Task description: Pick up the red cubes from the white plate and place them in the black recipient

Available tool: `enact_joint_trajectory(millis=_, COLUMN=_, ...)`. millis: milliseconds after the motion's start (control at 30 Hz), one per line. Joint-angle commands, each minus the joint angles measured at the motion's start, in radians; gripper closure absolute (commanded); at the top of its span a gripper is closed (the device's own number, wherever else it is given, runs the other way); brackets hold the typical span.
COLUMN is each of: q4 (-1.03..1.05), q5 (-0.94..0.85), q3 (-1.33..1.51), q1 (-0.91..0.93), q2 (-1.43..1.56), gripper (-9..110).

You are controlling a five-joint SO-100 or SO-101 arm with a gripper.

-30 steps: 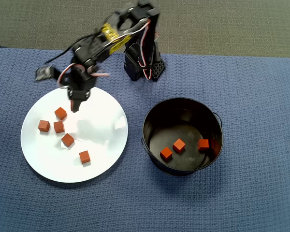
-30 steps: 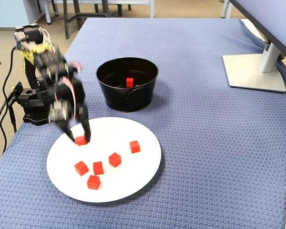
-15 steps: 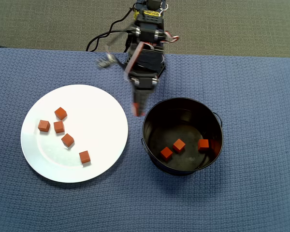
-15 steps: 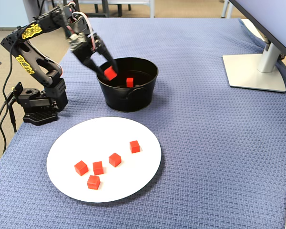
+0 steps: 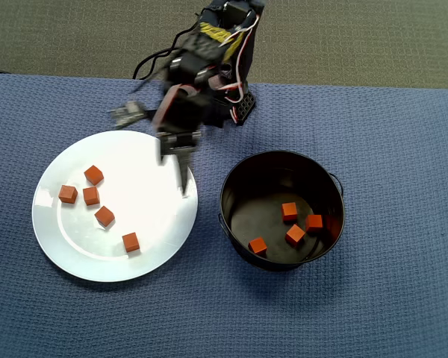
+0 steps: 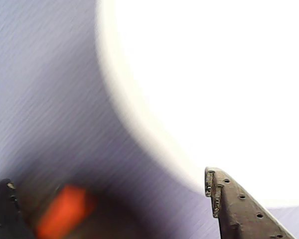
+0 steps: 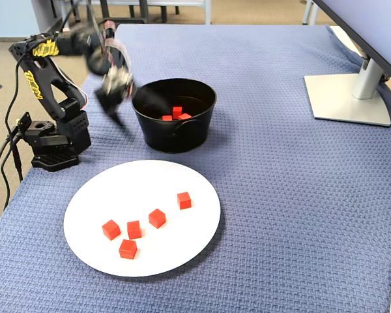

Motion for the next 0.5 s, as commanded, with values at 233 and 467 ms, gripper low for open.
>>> enact_joint_trajectory(millis=233, q4=-0.123, q5=-0.752, q3=-0.023, q1=0.364, q2=-0.308, gripper=55)
enact_joint_trajectory(millis=467, q4=-0.087, q5=-0.923, q3=-0.103, q1=0.419, q2=-0.453, gripper=56)
